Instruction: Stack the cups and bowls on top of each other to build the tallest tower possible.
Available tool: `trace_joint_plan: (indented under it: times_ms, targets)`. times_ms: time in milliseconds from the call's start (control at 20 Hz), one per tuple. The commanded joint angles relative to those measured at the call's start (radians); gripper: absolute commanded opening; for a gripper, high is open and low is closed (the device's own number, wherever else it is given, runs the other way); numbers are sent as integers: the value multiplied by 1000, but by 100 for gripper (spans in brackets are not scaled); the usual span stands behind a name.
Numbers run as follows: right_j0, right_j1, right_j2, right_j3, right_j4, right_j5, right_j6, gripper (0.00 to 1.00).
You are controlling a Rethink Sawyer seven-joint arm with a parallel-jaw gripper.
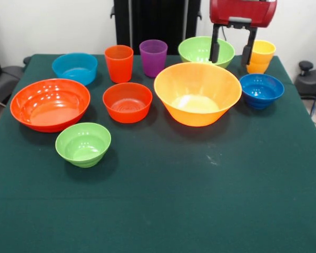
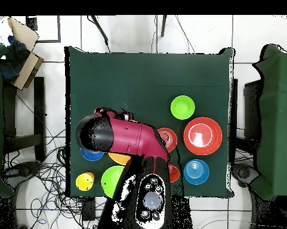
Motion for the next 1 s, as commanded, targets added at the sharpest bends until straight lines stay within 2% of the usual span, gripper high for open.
trace_joint_plan:
  times_ms: [50,300,550,650,850,1000]
  targets:
    - [10,50,41,16,0,114,150,100]
    - [-44,59,77,10,-32,102,65,100]
    - [-34,71,69,-42,-19,161,89,100]
    - [-57,59,98,-33,-9,177,67,100]
    - [-60,18,93,-16,-25,198,50,100]
    - [-87,7,105,19,-24,159,42,100]
